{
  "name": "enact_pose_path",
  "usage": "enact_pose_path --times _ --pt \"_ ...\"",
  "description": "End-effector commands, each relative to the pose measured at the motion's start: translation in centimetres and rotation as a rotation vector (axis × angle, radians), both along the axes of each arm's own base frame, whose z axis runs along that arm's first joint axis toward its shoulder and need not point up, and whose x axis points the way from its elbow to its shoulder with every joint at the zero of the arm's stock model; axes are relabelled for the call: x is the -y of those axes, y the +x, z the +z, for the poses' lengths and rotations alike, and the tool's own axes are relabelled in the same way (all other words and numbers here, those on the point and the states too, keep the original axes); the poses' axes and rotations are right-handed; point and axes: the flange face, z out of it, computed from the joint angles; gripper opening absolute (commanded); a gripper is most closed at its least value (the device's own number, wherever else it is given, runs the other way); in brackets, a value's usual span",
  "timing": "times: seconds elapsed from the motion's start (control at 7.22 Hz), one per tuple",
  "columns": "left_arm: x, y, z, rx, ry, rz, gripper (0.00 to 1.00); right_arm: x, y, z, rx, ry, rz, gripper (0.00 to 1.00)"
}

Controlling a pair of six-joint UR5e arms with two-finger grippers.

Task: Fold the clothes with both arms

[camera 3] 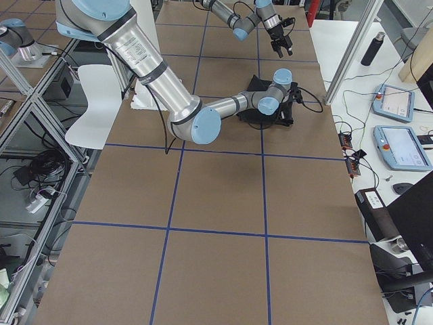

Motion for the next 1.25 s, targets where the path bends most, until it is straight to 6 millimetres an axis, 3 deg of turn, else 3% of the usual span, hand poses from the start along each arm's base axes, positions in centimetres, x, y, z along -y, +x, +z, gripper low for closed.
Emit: enact_pose_path --times 0.0,0.14,0.28,0.42,0.55,0.69,0.83,1.11 --pt "-0.3 -0.4 -0.3 -0.007 0.008 0.000 1.00 2.2 2.6 -2.5 0.027 -0.055 -0.002 1.00" --pt "-2.5 -2.2 0.1 -0.020 0.037 0.010 1.00 3.9 6.3 -5.3 0.028 -0.114 0.017 1.00" --pt "-5.8 -4.5 2.0 -0.016 0.036 0.043 1.00 4.5 10.9 -5.9 0.016 -0.134 0.057 1.00" --pt "-8.1 -6.6 3.2 0.036 0.074 0.081 1.00 3.5 15.1 -4.2 -0.002 -0.151 0.087 1.00" --pt "-9.9 -8.2 5.4 0.142 0.118 0.113 1.00 1.9 19.2 -1.4 -0.023 -0.146 0.101 1.00" --pt "-10.4 -10.6 7.8 0.272 0.180 0.142 1.00 -0.6 22.6 2.4 -0.065 -0.149 0.095 1.00" --pt "-9.4 -13.2 10.4 0.405 0.247 0.168 1.00 -1.6 26.9 6.3 -0.115 -0.148 0.086 1.00" --pt "-7.3 -19.2 15.0 0.655 0.384 0.247 1.00 -4.7 32.6 14.1 -0.183 -0.168 0.048 1.00"
